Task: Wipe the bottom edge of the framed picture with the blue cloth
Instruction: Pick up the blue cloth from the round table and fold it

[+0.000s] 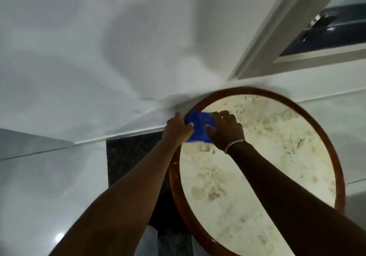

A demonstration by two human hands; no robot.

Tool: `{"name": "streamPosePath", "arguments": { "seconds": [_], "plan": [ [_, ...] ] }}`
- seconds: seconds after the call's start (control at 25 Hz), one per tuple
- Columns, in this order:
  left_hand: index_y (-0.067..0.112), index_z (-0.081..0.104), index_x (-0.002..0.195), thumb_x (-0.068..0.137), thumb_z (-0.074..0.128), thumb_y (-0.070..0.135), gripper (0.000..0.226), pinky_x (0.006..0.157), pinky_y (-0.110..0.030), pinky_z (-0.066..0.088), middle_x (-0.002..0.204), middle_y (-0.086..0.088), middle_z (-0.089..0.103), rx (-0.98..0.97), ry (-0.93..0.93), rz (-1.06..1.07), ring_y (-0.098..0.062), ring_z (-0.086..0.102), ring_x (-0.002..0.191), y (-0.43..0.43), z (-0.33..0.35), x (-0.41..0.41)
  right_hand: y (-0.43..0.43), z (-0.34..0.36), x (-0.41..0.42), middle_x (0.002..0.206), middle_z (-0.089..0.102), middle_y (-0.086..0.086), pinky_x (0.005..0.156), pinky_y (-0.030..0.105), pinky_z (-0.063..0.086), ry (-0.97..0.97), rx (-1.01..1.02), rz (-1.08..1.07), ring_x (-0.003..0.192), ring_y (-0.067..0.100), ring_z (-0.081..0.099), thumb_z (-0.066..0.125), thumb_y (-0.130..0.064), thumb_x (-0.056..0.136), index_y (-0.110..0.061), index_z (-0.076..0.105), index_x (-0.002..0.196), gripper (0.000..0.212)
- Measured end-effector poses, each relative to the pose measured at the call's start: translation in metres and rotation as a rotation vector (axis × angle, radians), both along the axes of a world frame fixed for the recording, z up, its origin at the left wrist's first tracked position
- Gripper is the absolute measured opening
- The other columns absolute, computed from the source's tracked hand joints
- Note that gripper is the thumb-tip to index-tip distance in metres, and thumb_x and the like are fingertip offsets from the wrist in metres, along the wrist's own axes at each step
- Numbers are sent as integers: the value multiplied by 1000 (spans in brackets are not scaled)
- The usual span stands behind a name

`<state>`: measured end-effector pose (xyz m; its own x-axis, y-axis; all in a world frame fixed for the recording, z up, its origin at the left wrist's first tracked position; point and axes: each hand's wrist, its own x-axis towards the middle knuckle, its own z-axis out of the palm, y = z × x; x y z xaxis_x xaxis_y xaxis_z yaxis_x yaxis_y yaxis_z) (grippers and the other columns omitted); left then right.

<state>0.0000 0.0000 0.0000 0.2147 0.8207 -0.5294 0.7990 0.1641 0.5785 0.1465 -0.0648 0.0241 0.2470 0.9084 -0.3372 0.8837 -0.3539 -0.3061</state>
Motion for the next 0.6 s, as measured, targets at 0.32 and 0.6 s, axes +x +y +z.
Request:
{"name": "streamPosePath", "arguments": {
  "seconds": [0.32, 0.6],
  "plan": [
    [6, 57, 106, 78, 64, -2, 29, 68, -30, 55, 89, -5, 64, 116, -224, 221, -22, 65, 81, -13, -20, 17, 2, -44, -6, 135, 40, 26, 90, 47, 53, 110, 68, -120, 107, 45, 56, 56, -6, 91, -10, 45, 138, 49],
    [5, 61, 105, 85, 65, -6, 23, 66, -24, 57, 90, -5, 69, 638, -536, 323, -4, 65, 79, -6, 95, -22, 20, 72, -40, 129, 52, 24, 83, 28, 53, 101, 581, 26, 104, 36, 63, 64, 0, 87, -6, 57, 129, 42]
  ]
}}
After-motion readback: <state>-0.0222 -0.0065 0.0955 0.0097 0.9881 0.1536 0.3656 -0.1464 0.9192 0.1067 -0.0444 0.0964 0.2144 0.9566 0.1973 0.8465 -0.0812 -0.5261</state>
